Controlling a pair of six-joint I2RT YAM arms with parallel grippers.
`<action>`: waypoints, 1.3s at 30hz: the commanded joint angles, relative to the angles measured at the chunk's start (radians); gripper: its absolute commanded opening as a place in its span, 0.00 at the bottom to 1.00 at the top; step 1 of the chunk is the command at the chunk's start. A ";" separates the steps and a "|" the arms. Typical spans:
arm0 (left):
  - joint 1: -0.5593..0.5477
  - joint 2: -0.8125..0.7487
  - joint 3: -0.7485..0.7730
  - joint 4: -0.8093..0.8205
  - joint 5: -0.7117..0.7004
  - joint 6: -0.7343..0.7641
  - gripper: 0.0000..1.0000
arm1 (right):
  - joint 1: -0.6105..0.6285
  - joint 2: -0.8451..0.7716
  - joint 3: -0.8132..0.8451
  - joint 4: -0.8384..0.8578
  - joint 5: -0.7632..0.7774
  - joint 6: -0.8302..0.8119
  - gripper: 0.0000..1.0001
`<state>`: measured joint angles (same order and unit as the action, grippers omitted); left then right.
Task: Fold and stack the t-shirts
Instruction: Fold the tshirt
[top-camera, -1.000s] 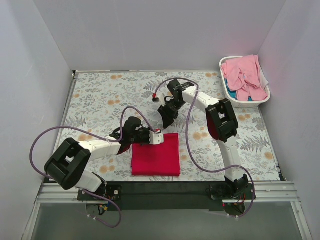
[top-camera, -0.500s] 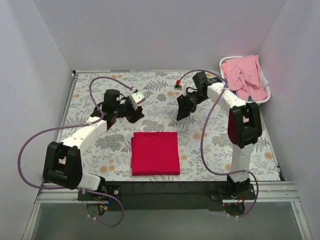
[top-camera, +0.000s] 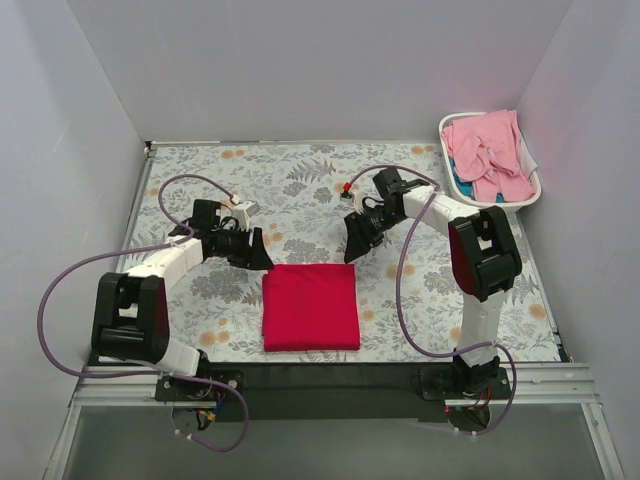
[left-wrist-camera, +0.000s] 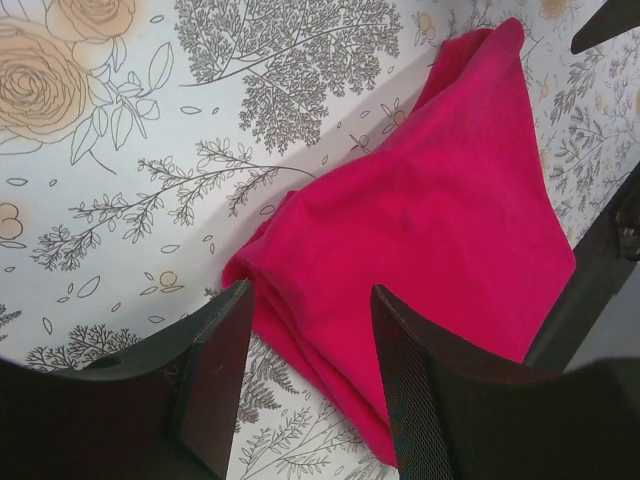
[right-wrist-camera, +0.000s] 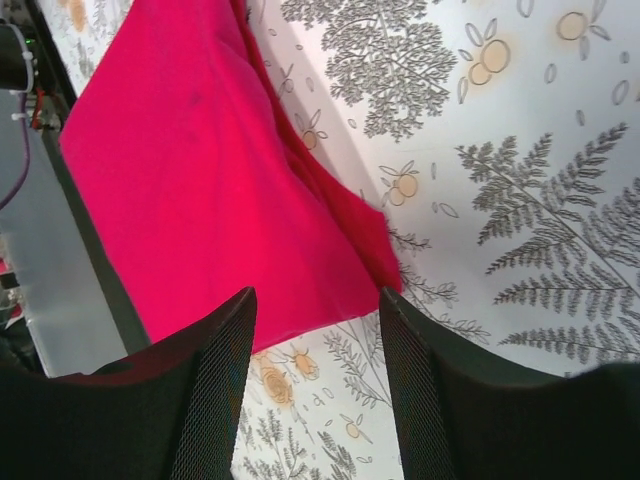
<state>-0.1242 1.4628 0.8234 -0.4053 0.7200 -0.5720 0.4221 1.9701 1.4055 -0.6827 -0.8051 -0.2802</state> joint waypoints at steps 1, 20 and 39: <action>0.017 0.011 0.000 -0.024 0.038 -0.052 0.49 | -0.002 -0.027 -0.013 0.074 0.035 0.016 0.60; 0.017 0.159 0.049 -0.059 0.039 -0.063 0.36 | 0.050 0.035 -0.037 0.072 0.060 -0.028 0.59; 0.017 0.139 0.083 -0.055 0.065 -0.088 0.08 | 0.060 0.073 -0.020 0.071 0.052 -0.027 0.17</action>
<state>-0.1120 1.6436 0.8761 -0.4458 0.7681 -0.6708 0.4736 2.0274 1.3750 -0.6209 -0.7364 -0.3027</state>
